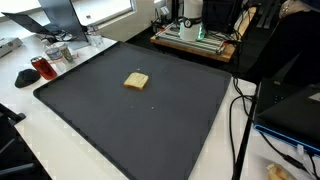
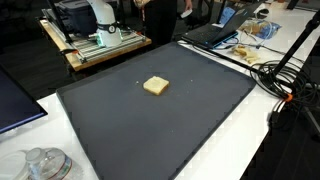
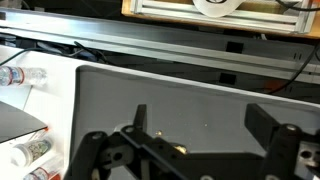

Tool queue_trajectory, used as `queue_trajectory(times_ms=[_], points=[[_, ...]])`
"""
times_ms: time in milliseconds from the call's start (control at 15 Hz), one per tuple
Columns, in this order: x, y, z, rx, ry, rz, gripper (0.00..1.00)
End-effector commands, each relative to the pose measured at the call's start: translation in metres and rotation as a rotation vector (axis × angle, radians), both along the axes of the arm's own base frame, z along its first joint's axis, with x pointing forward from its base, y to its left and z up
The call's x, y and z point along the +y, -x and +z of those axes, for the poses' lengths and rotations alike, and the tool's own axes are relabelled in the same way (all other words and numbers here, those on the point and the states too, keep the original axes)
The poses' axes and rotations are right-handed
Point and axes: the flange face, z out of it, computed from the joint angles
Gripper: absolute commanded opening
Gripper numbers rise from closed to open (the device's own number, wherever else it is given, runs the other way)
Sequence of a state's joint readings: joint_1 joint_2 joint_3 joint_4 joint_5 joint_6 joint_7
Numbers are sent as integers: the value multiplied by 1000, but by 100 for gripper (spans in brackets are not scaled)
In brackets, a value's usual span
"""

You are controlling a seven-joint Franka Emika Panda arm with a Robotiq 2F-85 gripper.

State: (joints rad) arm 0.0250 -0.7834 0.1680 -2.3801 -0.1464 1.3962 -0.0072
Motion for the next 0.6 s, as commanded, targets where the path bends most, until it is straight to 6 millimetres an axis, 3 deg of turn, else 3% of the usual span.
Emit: queue_trajectory(times_ms=[0,533], points=[[7,0,1,-6,-16,23,100],[98,13,11,-71,-201,331,100]])
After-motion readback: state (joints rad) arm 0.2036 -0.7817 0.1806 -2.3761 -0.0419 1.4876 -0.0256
